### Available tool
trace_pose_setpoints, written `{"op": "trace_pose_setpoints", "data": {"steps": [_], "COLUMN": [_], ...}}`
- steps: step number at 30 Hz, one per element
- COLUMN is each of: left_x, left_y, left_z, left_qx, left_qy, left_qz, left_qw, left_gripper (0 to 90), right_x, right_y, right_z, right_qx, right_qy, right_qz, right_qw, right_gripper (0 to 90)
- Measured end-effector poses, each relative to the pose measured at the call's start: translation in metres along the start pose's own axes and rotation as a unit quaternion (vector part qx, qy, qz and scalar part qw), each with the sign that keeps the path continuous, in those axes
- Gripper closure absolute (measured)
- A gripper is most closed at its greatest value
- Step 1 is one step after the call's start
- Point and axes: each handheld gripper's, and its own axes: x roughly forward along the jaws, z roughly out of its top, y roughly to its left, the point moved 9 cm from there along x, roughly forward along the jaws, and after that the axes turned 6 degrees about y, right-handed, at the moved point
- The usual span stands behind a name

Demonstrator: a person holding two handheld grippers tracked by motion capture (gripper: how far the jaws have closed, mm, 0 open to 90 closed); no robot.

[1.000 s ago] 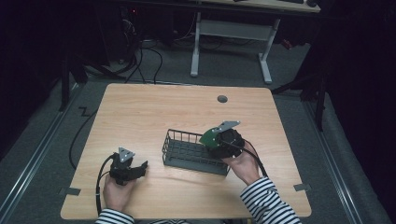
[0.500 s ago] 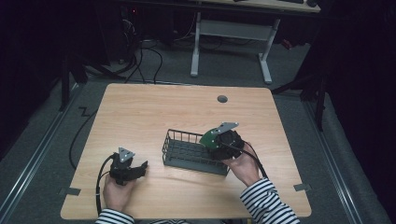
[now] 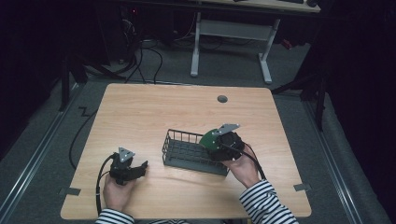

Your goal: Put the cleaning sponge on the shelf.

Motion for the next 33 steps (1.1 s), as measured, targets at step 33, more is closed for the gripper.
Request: {"op": "trace_pose_setpoints", "data": {"steps": [33], "left_x": [0.0], "left_y": [0.0], "left_z": [0.0], "left_qx": [-0.001], "left_qy": [0.0], "left_qz": [-0.001], "left_qw": [1.0], "left_gripper": [27.6], "right_x": [0.003], "right_y": [0.009], "right_z": [-0.003], "right_qx": [-0.006], "right_qy": [0.015], "right_qz": [0.011], "right_qw": [0.9998], "right_gripper": [25.5]}}
